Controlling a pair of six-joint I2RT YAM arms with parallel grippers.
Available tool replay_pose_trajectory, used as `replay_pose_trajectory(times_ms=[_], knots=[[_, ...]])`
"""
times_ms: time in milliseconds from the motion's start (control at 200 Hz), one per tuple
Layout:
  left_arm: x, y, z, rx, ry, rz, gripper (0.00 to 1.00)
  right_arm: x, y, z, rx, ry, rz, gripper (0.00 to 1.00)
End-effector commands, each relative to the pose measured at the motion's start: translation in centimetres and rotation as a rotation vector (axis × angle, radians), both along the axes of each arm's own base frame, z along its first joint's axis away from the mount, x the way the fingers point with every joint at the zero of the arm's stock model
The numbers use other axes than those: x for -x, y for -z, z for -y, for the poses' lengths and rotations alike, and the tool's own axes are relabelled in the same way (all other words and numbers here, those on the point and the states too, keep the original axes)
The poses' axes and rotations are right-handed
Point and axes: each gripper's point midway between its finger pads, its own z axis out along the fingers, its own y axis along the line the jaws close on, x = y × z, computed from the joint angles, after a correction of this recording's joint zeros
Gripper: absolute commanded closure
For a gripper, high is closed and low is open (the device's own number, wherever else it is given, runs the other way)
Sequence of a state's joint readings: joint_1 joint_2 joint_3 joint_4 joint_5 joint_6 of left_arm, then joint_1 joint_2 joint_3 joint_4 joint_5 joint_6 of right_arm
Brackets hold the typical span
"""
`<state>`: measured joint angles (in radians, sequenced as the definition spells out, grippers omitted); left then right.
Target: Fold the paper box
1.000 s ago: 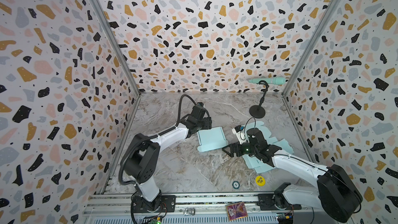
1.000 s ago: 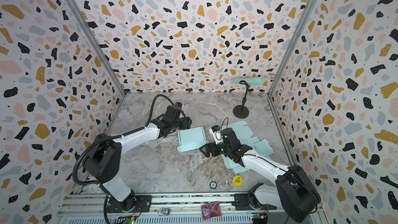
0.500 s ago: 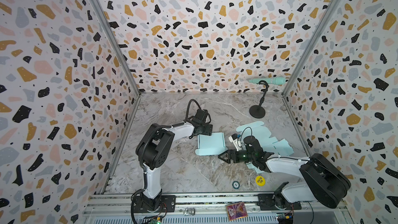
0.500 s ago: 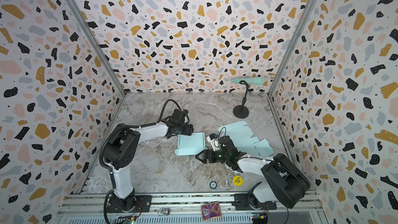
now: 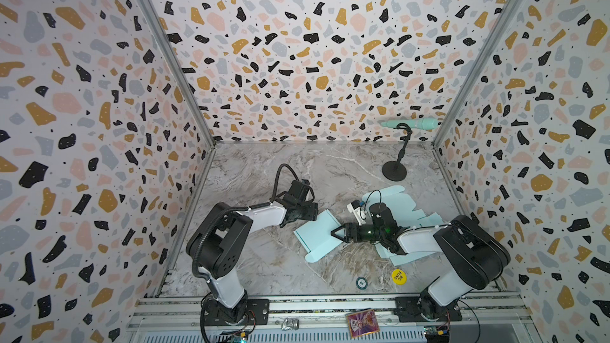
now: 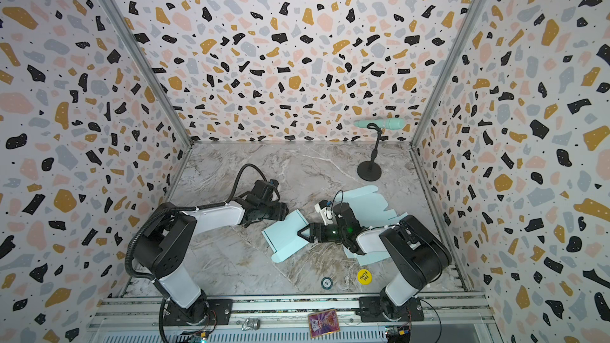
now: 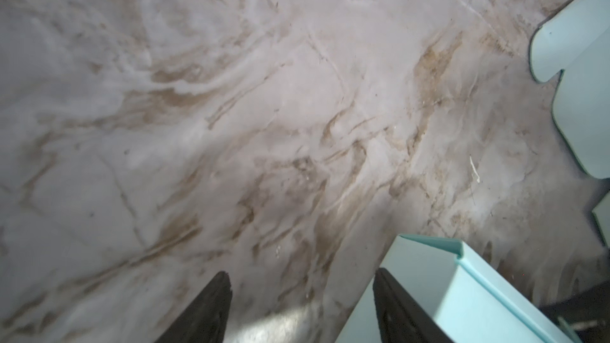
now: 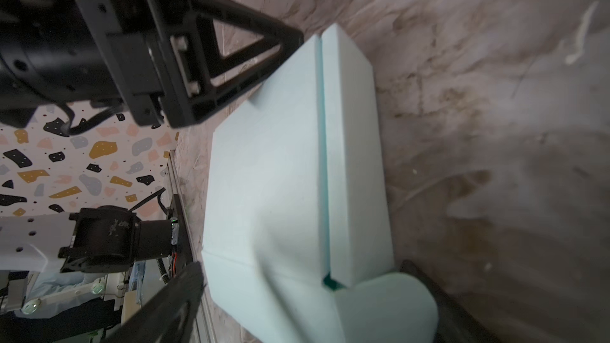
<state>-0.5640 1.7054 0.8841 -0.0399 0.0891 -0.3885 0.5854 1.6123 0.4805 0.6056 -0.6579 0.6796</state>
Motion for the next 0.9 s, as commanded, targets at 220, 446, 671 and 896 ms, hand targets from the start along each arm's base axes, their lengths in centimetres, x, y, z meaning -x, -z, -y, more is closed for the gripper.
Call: replay_pose_trajectory(times_ms=[220, 446, 671, 896], knots=[[2.6, -1.2, -2.3, 0.015, -0.071, 0.023, 0.3, -1.8, -0.7, 1.5, 0.12, 0.027, 0.101, 0.08], [4.4, -2.9, -3.0, 0.049, -0.061, 0.035, 0.32, 2.6, -2.0, 2.6, 0.133, 0.051, 0.074, 0.06], [5.9, -2.4, -1.7, 0.074, -0.016, 0.025, 0.35, 6.7, -2.5, 2.0, 0.037, 0.041, -0.014, 0.06], [6.6, -1.4, -0.5, 0.08, 0.015, 0.014, 0.41, 8.1, -1.7, 1.4, 0.003, 0.027, -0.047, 0.06]])
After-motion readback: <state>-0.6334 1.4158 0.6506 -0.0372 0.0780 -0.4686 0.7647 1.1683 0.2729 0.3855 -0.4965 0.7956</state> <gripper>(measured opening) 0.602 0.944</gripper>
